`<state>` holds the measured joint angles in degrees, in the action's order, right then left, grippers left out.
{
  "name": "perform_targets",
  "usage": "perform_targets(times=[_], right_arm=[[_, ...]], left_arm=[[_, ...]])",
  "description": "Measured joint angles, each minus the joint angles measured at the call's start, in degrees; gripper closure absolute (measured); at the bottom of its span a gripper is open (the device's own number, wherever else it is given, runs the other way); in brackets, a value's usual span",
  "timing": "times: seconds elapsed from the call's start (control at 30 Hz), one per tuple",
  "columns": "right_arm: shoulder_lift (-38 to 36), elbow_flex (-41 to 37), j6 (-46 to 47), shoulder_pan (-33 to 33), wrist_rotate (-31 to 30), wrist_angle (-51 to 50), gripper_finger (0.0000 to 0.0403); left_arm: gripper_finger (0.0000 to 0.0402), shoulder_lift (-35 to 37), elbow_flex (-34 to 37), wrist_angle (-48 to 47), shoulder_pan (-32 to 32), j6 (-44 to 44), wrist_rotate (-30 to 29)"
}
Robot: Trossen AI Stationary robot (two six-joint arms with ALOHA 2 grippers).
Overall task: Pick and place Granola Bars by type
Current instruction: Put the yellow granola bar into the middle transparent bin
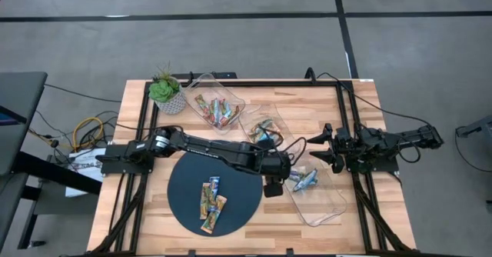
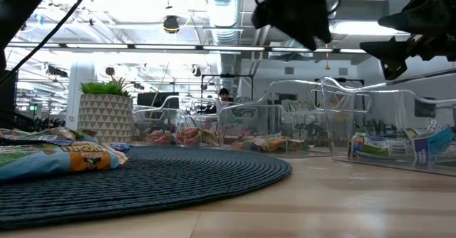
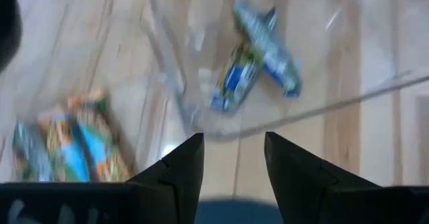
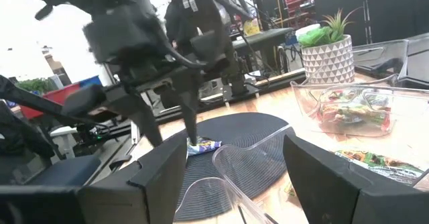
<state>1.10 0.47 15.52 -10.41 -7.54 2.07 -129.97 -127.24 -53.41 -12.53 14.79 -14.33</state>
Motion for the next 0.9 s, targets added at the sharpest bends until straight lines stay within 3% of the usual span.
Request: perform_targets(times=[0.17, 0.33, 0.53, 0.7, 0.9], right_arm=[[0.0, 0.0, -0.01, 0.01, -0.01, 0.0, 0.0159], [0.02, 0.0, 0.01, 0.02, 0.01, 0.0, 0.0159], [0.01, 0.0, -0.01, 0.01, 0.01, 0.0, 0.0159], [0.0, 0.0, -0.01, 0.0, -0.01, -0.02, 0.0159], [0.02, -0.01, -0.01, 0.0, 0.01, 0.0, 0.0159]], left_arm=[[0.0251, 1.2, 0.08, -8.36, -0.26, 5.15, -0.45], [0.0251, 4.72, 0.0, -14.06, -0.59, 5.96, -5.92], [0.0251, 5.59, 0.4, -16.05, -0.59, 6.71, -7.63], [0.0251, 7.13, 12.7, -3.91, -1.65, 6.86, -3.7], [0.0251, 17.98, 35.56, 13.21, -2.84, 14.78, 2.12]])
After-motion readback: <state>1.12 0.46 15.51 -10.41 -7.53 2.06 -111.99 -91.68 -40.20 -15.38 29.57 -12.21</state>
